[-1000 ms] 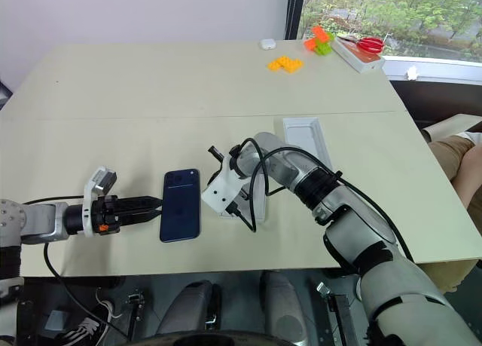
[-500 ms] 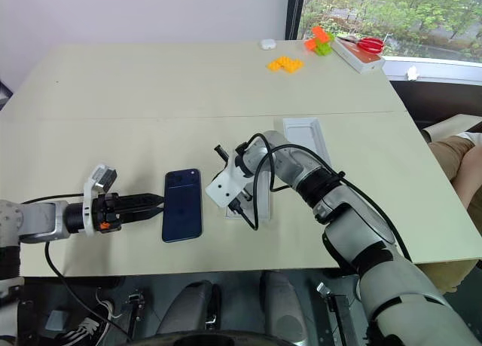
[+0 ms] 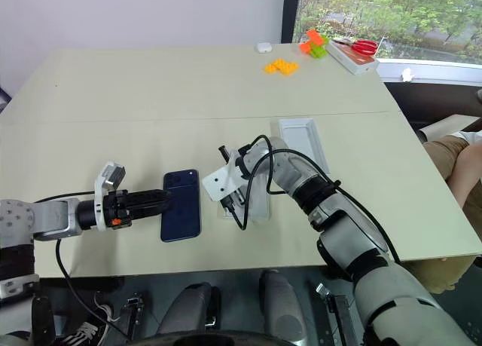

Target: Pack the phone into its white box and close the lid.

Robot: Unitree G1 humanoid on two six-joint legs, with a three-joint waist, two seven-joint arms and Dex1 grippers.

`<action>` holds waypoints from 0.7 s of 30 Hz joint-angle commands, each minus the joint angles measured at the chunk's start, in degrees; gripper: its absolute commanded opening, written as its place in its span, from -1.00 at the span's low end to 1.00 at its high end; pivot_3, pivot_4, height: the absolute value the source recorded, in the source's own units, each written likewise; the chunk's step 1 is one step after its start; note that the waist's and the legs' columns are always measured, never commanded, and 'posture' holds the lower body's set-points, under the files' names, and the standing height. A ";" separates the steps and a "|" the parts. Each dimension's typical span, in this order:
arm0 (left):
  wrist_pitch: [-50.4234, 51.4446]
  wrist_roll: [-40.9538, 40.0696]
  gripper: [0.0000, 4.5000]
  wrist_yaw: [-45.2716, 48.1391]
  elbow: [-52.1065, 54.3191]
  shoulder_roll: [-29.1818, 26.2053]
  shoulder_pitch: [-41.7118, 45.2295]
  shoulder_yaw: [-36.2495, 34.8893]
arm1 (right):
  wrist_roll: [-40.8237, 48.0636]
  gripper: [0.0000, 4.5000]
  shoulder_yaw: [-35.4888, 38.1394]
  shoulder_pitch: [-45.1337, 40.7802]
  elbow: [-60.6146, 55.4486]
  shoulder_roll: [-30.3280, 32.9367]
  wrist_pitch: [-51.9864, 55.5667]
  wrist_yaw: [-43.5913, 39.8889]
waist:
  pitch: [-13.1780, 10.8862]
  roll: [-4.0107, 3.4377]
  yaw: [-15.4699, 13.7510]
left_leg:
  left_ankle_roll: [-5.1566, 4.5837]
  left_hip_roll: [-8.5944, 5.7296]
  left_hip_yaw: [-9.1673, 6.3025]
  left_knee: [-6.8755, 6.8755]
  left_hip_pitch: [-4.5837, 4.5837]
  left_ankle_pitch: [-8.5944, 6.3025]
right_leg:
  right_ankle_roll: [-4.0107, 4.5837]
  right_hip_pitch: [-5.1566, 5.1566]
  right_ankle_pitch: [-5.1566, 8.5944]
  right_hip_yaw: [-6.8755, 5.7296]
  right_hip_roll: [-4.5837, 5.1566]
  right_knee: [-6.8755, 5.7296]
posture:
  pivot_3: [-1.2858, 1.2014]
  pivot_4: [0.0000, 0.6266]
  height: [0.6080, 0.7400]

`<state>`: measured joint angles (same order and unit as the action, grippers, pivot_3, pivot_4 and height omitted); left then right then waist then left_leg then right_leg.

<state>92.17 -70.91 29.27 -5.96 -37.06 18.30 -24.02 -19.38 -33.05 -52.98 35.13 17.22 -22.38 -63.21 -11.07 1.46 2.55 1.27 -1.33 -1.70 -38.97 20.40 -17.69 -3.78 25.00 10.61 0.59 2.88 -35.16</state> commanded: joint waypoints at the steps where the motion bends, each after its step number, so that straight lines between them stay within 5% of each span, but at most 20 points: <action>1: 0.33 -0.93 1.00 0.53 0.86 -1.37 0.03 -1.34 | 5.04 -0.99 2.86 0.53 0.44 -0.08 2.25 -3.48 | 0.00 0.00 -0.03 | 0.00 0.00 0.00 0.00 0.01 0.00 | -0.01 0.00 0.00 0.00 0.00 0.01 | 0.03 -0.52 1.00; 11: 0.33 -0.88 1.00 2.31 0.55 -2.78 -0.14 -1.32 | 22.42 -0.99 14.24 5.51 -14.49 2.45 25.94 -10.27 | -0.05 -0.02 -0.12 | -0.02 0.03 -0.01 0.05 0.12 -0.02 | -0.02 0.11 -0.02 0.06 0.07 0.03 | 0.03 -0.52 1.00; 16: 0.33 -0.40 1.00 2.99 0.21 -2.61 0.49 -0.75 | 23.58 -0.99 8.49 11.34 -38.04 -5.08 51.87 -1.13 | -0.05 -0.04 0.24 | -0.02 0.10 0.04 0.12 0.28 -0.02 | -0.12 0.41 -0.08 0.12 0.06 -0.04 | 0.03 -0.52 1.00; 21: 0.32 0.33 1.00 3.67 0.16 -2.89 0.80 -0.52 | 23.92 -0.99 8.25 9.62 -37.44 -10.07 57.33 4.49 | -0.04 -0.02 -0.55 | 0.18 0.14 -0.05 0.24 0.29 0.09 | 0.08 0.44 -0.03 0.03 -0.01 -0.02 | 0.03 -0.52 1.00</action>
<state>92.16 -70.48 32.25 -6.36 -39.38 18.69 -24.00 3.09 -26.48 -41.28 -1.71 9.37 33.80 -61.20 -11.11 1.44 1.99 1.45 -1.22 -1.74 -38.76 20.69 -17.59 -3.57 25.41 10.65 0.61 2.90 -35.14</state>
